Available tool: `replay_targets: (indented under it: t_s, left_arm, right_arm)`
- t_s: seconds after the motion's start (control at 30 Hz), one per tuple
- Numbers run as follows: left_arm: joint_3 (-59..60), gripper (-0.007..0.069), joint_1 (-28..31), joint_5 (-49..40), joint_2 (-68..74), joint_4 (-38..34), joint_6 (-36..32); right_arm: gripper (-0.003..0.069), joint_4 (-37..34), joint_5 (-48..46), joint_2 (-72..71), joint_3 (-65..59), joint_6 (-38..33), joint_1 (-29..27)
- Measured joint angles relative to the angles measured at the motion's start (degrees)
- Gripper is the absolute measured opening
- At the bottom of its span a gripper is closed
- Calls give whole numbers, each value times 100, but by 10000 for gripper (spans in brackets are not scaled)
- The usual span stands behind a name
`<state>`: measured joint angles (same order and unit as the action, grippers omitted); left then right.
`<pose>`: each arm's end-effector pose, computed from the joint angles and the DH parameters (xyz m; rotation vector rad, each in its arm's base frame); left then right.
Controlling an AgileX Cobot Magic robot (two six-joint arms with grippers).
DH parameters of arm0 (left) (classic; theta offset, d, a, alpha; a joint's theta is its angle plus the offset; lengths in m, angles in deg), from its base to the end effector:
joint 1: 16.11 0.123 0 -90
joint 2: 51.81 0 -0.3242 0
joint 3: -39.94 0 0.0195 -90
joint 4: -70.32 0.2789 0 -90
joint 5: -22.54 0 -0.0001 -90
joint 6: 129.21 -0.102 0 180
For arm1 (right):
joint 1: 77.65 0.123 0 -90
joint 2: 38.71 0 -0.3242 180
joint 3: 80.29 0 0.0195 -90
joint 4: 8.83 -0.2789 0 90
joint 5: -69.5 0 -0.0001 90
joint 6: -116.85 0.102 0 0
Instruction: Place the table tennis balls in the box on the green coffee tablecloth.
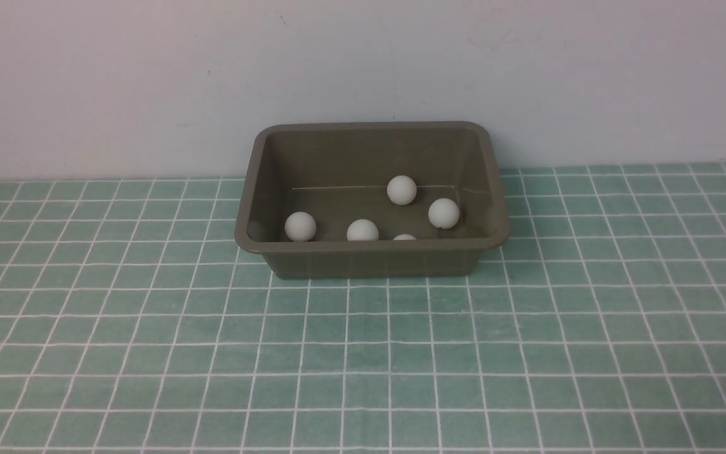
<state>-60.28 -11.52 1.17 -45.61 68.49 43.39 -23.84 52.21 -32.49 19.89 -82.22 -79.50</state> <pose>0.0518 0.0030 0.1665 0.0261 1.8748 0.1127 0.0540 0.0061 0.1743 -0.0999 1.7903 -0.0129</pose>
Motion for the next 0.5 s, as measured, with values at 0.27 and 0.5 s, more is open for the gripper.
replay_targets:
  t_s: [0.27, 0.5]
  left_arm:
    - [0, -4, 0, 0, 0, 0, 0]
    - [0, -4, 0, 0, 0, 0, 0]
  right_arm:
    - [-18, 0, -100, -4, 0, 0, 0]
    - [-18, 0, -199, -7, 0, 0, 0]
